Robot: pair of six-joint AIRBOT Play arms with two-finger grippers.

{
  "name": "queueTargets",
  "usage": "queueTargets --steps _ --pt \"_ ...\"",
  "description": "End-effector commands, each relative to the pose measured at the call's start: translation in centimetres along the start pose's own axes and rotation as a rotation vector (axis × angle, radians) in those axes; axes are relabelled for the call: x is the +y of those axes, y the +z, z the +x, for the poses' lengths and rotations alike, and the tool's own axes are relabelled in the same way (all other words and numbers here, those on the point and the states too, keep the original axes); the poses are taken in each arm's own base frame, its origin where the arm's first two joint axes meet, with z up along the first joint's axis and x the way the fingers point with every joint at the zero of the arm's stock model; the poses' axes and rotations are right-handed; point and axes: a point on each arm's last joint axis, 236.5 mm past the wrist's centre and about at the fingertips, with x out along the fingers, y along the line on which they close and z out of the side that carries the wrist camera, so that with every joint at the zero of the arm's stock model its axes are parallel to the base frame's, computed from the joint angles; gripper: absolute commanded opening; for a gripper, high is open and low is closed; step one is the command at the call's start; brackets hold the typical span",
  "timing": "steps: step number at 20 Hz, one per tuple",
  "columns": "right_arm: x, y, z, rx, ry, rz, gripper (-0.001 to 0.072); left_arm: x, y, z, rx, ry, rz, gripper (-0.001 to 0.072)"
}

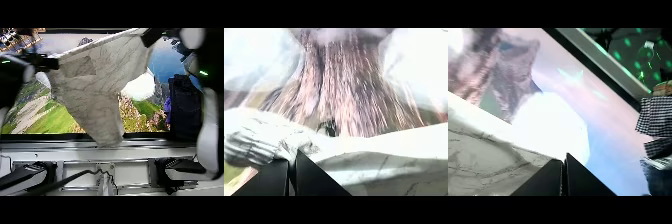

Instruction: Fold the clothes and pants, and hang the long-sleeved shirts on hangers.

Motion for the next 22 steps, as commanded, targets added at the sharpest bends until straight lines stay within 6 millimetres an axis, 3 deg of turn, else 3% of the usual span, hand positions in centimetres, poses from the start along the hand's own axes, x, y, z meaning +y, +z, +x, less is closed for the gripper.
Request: queueTargets --steps 1,3,6,8,10,11,13,15,17,19,22 --pt "-1.0 -1.6 9.2 -0.023 -0.043 0.061 0.0018 -3.6 -0.5 9.5 -0.084 -0.090 -0.098 0.0001" --pt "-0.5 -2.5 11.5 -0.022 -0.022 0.086 0.0018 -6.5 1.0 10.6 -0.182 -0.180 -0.084 0.0001" --pt "-0.6 -2.4 13.1 -0.053 -0.022 0.105 0.0018 -9.1 4.2 9.9 -0.345 -0.292 -0.084 0.0000" --pt "-1.8 -2.4 13.2 -0.076 -0.043 0.119 0.0018 -8.0 5.5 9.7 -0.378 -0.287 -0.103 0.0001" --pt "-2.7 -3.6 13.1 -0.040 -0.039 0.154 0.0018 -6.0 5.6 9.9 -0.353 -0.248 -0.140 0.0001" --pt "-2.4 -4.7 12.9 0.004 -0.020 0.202 0.0019 -4.8 4.7 10.1 -0.299 -0.216 -0.170 0.0001" --pt "-0.8 -7.1 12.6 0.122 0.029 0.276 0.0018 -2.5 0.6 10.8 -0.117 -0.107 -0.169 0.0000" --pt "2.5 -10.1 11.6 0.284 0.115 0.347 0.0016 -0.2 -4.8 11.0 0.097 0.009 -0.165 0.0000" --pt "6.6 -13.1 9.5 0.474 0.219 0.334 0.0015 0.9 -8.3 10.2 0.229 0.074 -0.154 0.0000" --pt "9.6 -14.7 7.0 0.607 0.288 0.284 0.0015 1.6 -9.5 8.8 0.266 0.095 -0.152 0.0000" --pt "11.2 -12.9 4.2 0.593 0.313 0.233 0.0015 3.2 -9.6 6.2 0.286 0.133 -0.161 0.0000"
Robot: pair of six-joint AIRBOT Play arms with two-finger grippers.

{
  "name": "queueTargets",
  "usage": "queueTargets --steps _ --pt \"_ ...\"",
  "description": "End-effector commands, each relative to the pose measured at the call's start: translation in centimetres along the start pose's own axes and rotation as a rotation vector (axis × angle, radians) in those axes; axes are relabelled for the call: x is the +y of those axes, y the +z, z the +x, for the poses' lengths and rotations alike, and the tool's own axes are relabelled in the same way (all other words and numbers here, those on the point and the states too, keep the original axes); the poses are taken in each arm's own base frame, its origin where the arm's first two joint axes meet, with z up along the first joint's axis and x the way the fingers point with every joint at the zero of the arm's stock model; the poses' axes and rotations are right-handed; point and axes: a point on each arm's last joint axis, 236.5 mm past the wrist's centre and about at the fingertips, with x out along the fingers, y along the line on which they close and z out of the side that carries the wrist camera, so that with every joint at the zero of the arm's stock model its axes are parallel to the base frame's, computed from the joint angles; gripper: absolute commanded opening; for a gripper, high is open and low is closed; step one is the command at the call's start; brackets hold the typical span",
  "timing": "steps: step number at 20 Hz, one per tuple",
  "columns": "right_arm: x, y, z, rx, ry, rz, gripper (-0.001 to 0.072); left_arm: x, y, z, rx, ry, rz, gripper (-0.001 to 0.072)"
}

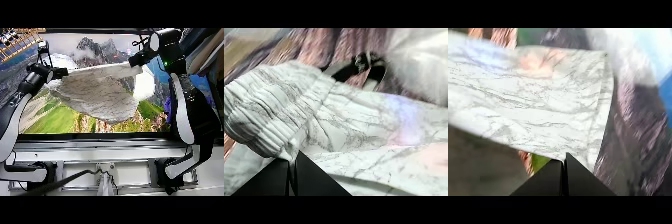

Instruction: Fold the clothes and pants, and hang the long-sleeved shirts on hangers.

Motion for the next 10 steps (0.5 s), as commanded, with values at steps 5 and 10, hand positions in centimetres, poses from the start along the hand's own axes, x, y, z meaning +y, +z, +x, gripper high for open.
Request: queueTargets --steps 5,10 --pt "5.1 -6.1 -6.2 0.202 0.057 -0.099 0.0015 6.0 -5.8 -4.0 0.252 0.187 0.056 0.0000" --pt "8.5 -12.1 -5.0 0.367 0.083 -0.179 0.0015 6.7 -12.2 -5.8 0.424 0.190 0.063 0.0001"
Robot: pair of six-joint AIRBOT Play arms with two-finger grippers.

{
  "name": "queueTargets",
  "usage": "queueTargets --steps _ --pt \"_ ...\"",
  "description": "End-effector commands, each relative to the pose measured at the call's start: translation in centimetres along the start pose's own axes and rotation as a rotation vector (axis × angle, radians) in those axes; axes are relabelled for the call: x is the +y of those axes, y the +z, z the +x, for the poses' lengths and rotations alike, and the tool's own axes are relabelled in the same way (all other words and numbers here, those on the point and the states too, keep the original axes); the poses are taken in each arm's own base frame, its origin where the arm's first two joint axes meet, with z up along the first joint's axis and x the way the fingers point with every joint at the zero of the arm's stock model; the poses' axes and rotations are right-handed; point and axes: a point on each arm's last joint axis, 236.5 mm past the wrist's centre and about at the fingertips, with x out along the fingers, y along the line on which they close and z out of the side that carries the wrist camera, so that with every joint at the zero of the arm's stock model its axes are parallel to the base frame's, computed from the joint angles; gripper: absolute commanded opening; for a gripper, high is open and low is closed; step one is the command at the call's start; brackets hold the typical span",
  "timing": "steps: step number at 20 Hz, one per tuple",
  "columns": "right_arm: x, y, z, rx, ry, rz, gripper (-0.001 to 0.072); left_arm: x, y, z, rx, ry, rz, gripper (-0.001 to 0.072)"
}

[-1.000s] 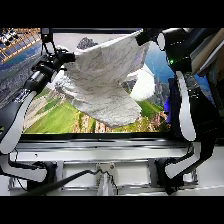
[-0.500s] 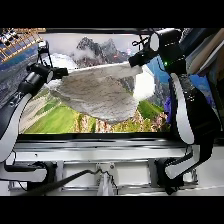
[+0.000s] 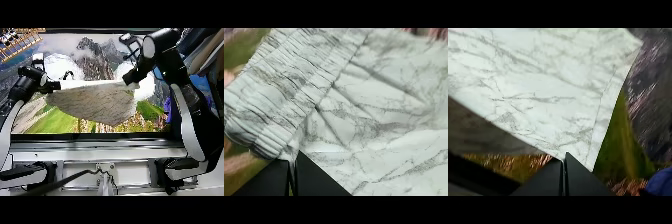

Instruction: Fold the clothes and pants, and hang the long-sleeved shirts on hangers.

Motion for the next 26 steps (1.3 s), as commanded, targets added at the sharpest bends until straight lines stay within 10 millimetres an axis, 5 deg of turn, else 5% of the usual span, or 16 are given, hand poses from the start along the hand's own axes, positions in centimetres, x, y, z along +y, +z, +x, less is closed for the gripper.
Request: queueTargets --steps 1,5,9,10,11,12,13,17,18,19,21,23,26 --pt "2.6 -4.9 2.4 0.162 0.010 -0.050 0.0015 0.7 -5.3 0.0 0.130 0.000 0.012 0.0000" --pt "5.3 -10.3 7.4 0.282 0.037 -0.064 0.0016 0.5 -10.2 2.0 0.228 -0.011 0.027 0.0002" --pt "9.9 -15.0 10.7 0.386 0.175 -0.095 0.0047 0.3 -12.1 3.2 0.259 -0.017 0.037 0.0006" --pt "11.6 -15.6 10.6 0.400 0.249 -0.103 0.0289 0.5 -12.4 3.1 0.273 -0.011 0.036 0.0084" --pt "13.1 -15.8 10.2 0.403 0.316 -0.106 0.0439 0.9 -12.9 2.6 0.305 0.007 0.036 0.0329" --pt "13.5 -15.6 9.8 0.390 0.338 -0.107 0.0430 1.4 -13.3 2.1 0.333 0.025 0.038 0.0462" --pt "13.0 -15.4 9.6 0.368 0.320 -0.115 0.0428 1.6 -13.0 1.6 0.343 0.027 0.066 0.0497" --pt "5.4 -11.9 9.1 0.166 0.149 0.038 0.0370 1.2 -8.9 -0.6 0.253 -0.013 0.101 0.0506" --pt "3.1 -11.2 9.0 0.124 0.139 0.142 0.0373 1.0 -7.8 -1.2 0.226 -0.024 0.092 0.0582" --pt "1.2 -10.9 9.0 0.097 0.135 0.228 0.0407 0.9 -6.8 -1.7 0.198 -0.034 0.084 0.0667" --pt "-1.8 -10.5 9.5 0.045 0.194 0.400 0.0473 0.4 -4.2 -2.8 0.121 -0.059 0.067 0.0670" --pt "-3.2 -9.7 10.1 -0.036 0.327 0.579 0.0487 -0.6 -0.8 -4.1 0.005 -0.110 0.044 0.0669" --pt "-2.3 -9.0 10.7 -0.129 0.578 0.746 0.0554 -4.5 3.0 -6.3 -0.132 -0.293 -0.035 0.0647"
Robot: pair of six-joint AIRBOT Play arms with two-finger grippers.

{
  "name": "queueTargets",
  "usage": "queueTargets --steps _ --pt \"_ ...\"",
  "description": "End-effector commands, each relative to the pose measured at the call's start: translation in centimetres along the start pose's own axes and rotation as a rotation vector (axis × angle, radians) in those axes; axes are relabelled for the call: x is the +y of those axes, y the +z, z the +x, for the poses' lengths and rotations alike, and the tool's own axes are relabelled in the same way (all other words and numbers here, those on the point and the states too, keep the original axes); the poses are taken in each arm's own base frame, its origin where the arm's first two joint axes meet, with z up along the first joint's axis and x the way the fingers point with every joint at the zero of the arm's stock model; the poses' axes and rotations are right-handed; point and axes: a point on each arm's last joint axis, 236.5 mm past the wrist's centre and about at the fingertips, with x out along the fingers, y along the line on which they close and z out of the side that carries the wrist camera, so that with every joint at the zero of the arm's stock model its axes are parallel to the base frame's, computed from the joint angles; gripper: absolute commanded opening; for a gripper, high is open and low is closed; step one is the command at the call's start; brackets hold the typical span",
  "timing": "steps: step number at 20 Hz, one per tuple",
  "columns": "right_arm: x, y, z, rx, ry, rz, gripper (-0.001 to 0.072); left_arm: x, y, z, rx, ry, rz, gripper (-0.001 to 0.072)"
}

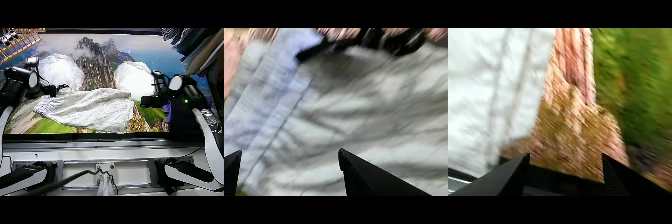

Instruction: Fold the clothes and pants, and hang the long-sleeved shirts on hangers.

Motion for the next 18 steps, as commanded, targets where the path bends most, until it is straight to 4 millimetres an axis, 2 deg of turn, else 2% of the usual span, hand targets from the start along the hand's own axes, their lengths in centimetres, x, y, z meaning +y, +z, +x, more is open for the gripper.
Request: queueTargets --steps 1,4,5,8,10,13,18 --pt "0.6 1.3 0.6 -0.107 0.299 0.203 0.0591 -4.9 4.6 -2.6 -0.168 -0.229 -0.086 0.0647" --pt "0.4 -1.4 3.7 -0.071 0.355 0.253 0.0610 -8.9 6.1 -4.7 -0.236 -0.412 -0.111 0.0647" --pt "0.4 -1.7 4.5 -0.080 0.367 0.274 0.0647 -9.5 6.4 -5.0 -0.247 -0.442 -0.108 0.0647" --pt "0.6 -0.8 5.6 -0.117 0.420 0.351 0.0649 -10.1 6.9 -5.4 -0.269 -0.469 -0.109 0.0648" --pt "1.9 0.1 6.1 -0.115 0.505 0.409 0.0648 -10.1 6.9 -5.4 -0.269 -0.469 -0.109 0.0647" --pt "4.1 -0.2 8.5 -0.059 0.545 0.444 0.0647 -10.1 6.9 -5.4 -0.268 -0.471 -0.111 0.0647" --pt "10.4 0.4 12.1 -0.026 0.579 0.425 0.0622 -10.1 6.8 -5.3 -0.276 -0.463 -0.063 0.0647"
